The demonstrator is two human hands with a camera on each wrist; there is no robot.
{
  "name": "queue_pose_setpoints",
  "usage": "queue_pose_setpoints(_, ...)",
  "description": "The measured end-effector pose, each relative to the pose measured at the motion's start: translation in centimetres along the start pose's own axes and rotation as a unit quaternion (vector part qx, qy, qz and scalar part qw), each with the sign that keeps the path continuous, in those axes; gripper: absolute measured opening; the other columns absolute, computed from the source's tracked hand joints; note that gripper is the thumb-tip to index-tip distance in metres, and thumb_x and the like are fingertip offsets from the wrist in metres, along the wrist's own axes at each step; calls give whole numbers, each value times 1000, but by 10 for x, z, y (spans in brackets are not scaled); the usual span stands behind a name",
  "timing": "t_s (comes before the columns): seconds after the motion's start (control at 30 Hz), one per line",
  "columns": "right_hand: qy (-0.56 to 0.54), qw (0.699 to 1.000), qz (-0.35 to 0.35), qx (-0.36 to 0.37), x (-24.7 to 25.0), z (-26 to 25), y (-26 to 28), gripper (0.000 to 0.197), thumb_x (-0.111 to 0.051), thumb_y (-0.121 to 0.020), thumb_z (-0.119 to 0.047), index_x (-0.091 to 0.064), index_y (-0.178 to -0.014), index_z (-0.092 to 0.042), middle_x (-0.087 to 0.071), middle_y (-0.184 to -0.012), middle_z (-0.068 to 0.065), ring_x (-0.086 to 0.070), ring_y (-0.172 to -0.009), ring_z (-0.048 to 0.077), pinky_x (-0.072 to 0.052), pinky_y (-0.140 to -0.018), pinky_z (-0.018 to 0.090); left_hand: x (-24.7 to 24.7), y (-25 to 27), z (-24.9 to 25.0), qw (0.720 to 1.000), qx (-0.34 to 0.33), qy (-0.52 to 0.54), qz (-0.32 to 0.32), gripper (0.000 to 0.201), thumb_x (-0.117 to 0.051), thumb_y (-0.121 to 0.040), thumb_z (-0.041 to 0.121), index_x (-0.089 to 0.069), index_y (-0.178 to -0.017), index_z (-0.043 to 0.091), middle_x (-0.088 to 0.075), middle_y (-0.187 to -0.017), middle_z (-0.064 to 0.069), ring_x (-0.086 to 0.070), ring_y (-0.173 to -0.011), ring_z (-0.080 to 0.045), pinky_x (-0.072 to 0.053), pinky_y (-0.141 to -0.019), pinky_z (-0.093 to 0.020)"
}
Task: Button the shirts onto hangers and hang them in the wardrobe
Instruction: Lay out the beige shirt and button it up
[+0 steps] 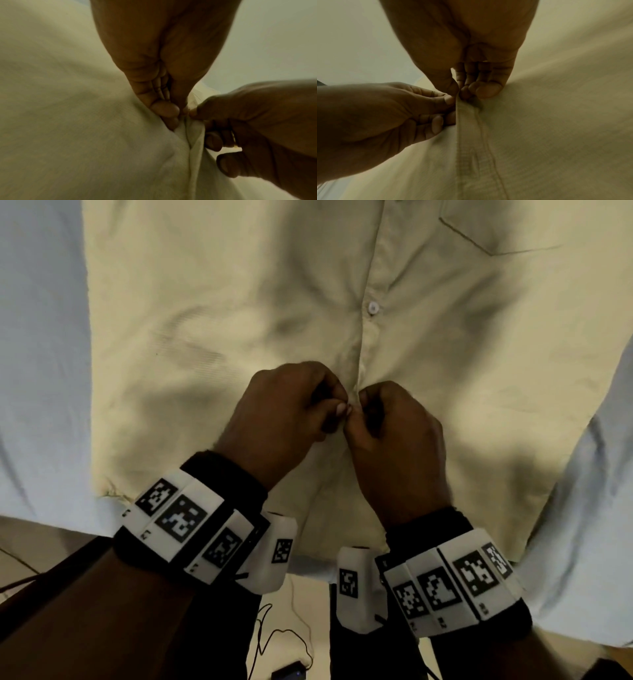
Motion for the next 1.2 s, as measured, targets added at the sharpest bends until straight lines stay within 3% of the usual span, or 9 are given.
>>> queue_pose_setpoints(0.13,-13,1000,19,-7,-3,3,0,10,-60,-95,-28,-62,-89,-21,-58,-76,-8,-54,-71,10,-33,-61,22,0,-2,-1,998,26,63,-17,7,-73,-90,12,-73,-87,17,-73,-71,6,-70,-63,-1,-49,-62,-9)
queue_pose_setpoints(0.27,-30,999,45,-11,-6,3,2,11,-60,-95,-27,-65,-94,-18,-63,-80,-6,-58,-75,13,-38,-66,25,-1,-2,-3,992,40,117,-16,4,-75,-89,10,-74,-87,14,-75,-75,3,-73,-66,-6,-59,-67,-21)
queue_pose_setpoints(0.37,-34,998,55,2,-7,2,4,10,-62,-94,-28,-67,-92,-21,-64,-78,-8,-58,-72,8,-38,-61,17,-1,-2,-6,987,52,154,-17,4,-74,-89,7,-73,-87,11,-76,-78,-1,-76,-73,-14,-63,-75,-39)
queue_pose_setpoints(0.5,-52,993,92,50,-3,2,4,5,-67,-90,-22,-70,-88,-18,-64,-75,-12,-57,-67,4,-39,-63,7,-2,-2,-6,986,53,157,4,5,-74,-89,7,-74,-86,11,-76,-76,-1,-75,-71,-12,-64,-74,-37)
queue_pose_setpoints(0.63,-55,986,109,109,-2,4,8,7,-66,-88,-14,-73,-84,-13,-68,-74,-4,-60,-67,11,-48,-63,26,-2,-3,-4,978,55,200,22,24,-73,-92,32,-78,-87,9,-77,-78,-3,-76,-75,-18,-64,-75,-42)
queue_pose_setpoints(0.73,-46,986,113,118,-3,6,9,9,-67,-89,-15,-76,-87,-14,-69,-75,-3,-59,-67,9,-48,-64,24,-1,-4,-4,983,44,176,14,19,-77,-87,31,-80,-88,12,-77,-78,0,-76,-74,-15,-64,-75,-41)
queue_pose_setpoints(0.83,-93,986,109,81,-2,7,7,5,-73,-89,-22,-77,-90,-18,-71,-79,-11,-63,-70,2,-53,-66,21,0,-7,-9,982,40,182,11,11,-76,-88,17,-78,-90,6,-77,-81,-2,-76,-73,-14,-64,-70,-38)
queue_pose_setpoints(1.03,-154,987,47,-5,-4,5,-8,10,-67,-90,-27,-72,-88,-19,-69,-75,-8,-67,-68,13,-58,-60,46,6,-13,-14,985,11,172,-6,9,-73,-91,10,-76,-96,4,-77,-82,-5,-76,-70,-18,-64,-69,-41)
queue_pose_setpoints(1.2,-293,951,-17,-101,-2,6,-10,8,-66,-94,-13,-71,-88,-11,-68,-70,8,-63,-58,21,-55,-51,35,6,-15,-15,993,-75,89,-27,23,-68,-93,13,-66,-116,13,-72,-85,2,-70,-70,-12,-60,-73,-40)
Point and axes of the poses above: each hand's wrist, its own y-axis away from the middle knuckle, its own x-axis out of the back of the hand, z = x × y, the point moved 1 cm from there along -y, towards the middle knuckle
